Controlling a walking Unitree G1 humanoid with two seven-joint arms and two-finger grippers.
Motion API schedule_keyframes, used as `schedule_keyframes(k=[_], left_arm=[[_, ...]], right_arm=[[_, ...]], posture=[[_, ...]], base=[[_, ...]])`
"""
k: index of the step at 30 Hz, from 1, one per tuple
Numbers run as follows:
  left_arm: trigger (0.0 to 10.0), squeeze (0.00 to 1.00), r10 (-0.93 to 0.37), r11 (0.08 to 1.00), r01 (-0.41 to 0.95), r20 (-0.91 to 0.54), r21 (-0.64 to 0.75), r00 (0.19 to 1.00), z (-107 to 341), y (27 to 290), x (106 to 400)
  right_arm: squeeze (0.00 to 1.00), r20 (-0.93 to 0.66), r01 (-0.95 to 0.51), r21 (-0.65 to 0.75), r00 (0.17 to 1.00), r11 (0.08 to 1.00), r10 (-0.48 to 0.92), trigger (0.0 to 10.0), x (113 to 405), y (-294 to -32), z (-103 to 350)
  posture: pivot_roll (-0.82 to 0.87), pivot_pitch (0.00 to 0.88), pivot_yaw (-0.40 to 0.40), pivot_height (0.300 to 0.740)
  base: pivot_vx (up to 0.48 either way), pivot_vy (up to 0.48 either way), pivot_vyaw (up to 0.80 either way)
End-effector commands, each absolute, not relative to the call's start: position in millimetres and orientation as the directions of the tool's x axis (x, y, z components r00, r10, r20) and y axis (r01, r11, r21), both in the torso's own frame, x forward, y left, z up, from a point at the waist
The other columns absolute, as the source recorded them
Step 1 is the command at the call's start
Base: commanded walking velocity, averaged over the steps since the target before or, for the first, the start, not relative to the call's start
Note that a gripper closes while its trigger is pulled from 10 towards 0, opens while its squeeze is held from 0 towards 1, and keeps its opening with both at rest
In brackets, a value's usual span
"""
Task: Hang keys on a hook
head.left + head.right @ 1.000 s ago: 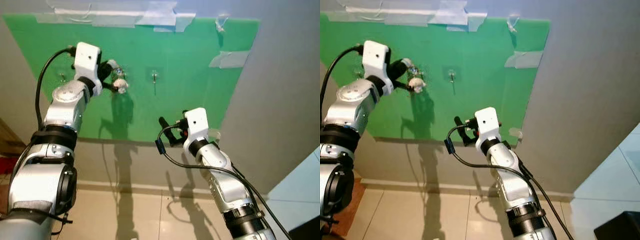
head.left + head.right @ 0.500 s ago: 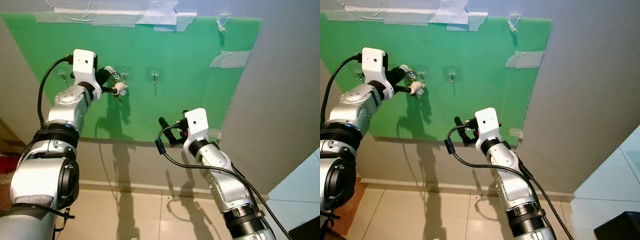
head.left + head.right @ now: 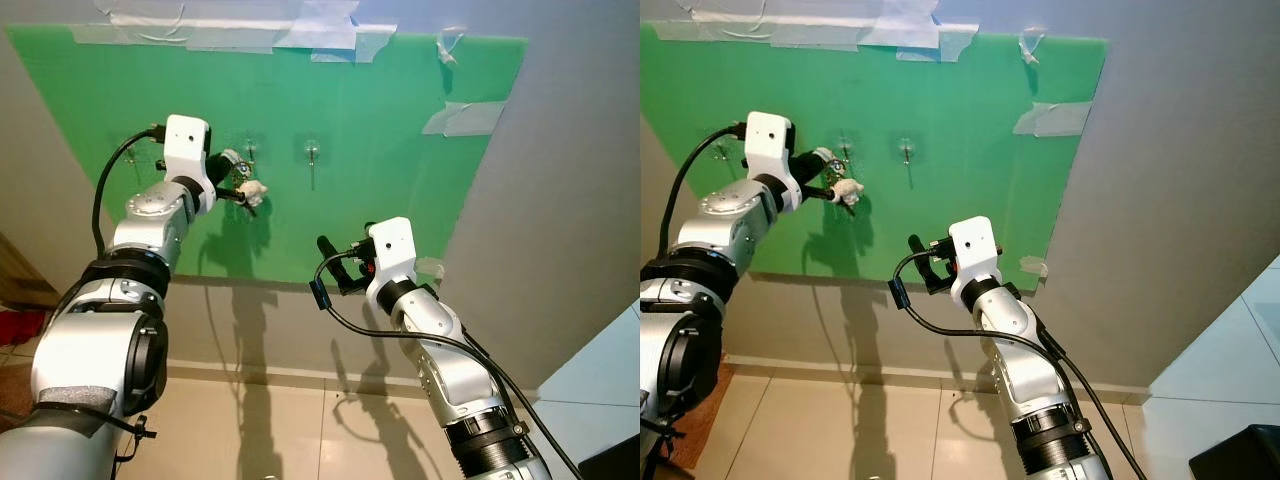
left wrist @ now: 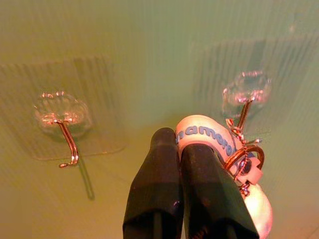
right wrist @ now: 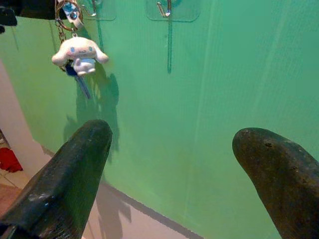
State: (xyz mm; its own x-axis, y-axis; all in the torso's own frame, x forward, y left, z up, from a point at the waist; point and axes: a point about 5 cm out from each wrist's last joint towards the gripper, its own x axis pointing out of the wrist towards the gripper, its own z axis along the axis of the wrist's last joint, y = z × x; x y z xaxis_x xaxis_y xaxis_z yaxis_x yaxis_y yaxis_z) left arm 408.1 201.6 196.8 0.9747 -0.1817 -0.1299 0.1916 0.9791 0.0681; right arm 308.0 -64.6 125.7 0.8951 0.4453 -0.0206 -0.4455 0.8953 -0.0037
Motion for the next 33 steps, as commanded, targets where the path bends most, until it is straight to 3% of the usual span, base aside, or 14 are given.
schedule_keyframes(k=[1, 22, 31, 33], left_arm=[[0.0, 0.0, -0.16, 0.979, 0.174, -0.124, 0.108, 0.979, 204.4, 201.3, 410.7], [0.0, 0.0, -0.053, 0.988, 0.057, -0.031, 0.142, 0.998, 224.0, 214.2, 413.2], [0.0, 0.0, -0.288, 0.949, 0.272, 0.088, 0.162, 0.953, 240.2, 189.7, 408.8], [0.0, 0.0, -0.292, 0.944, 0.273, 0.084, 0.188, 0.953, 239.0, 188.2, 408.0]], right_arm=[[0.0, -0.038, -0.448, 0.001, 0.893, 0.894, 0.448, 10.0, 306.0, -63.7, 122.6], [0.0, -0.042, -0.456, -0.008, 0.889, 0.89, 0.456, 10.0, 305.1, -62.9, 121.9], [0.0, 0.045, -0.386, 0.025, 0.922, 0.922, 0.385, 10.0, 303.5, -74.5, 130.1], [0.0, 0.043, -0.386, 0.024, 0.922, 0.922, 0.385, 10.0, 303.4, -74.8, 129.8]], posture=[[-0.02, 0.0, 0.087, 0.74], [-0.02, 0.0, 0.083, 0.74], [-0.03, 0.0, 0.086, 0.74], [-0.03, 0.0, 0.084, 0.74]], base=[[0.0, 0.0, 0.0], [0.0, 0.0, 0.0], [0.0, 0.0, 0.0], [0.0, 0.0, 0.0]])
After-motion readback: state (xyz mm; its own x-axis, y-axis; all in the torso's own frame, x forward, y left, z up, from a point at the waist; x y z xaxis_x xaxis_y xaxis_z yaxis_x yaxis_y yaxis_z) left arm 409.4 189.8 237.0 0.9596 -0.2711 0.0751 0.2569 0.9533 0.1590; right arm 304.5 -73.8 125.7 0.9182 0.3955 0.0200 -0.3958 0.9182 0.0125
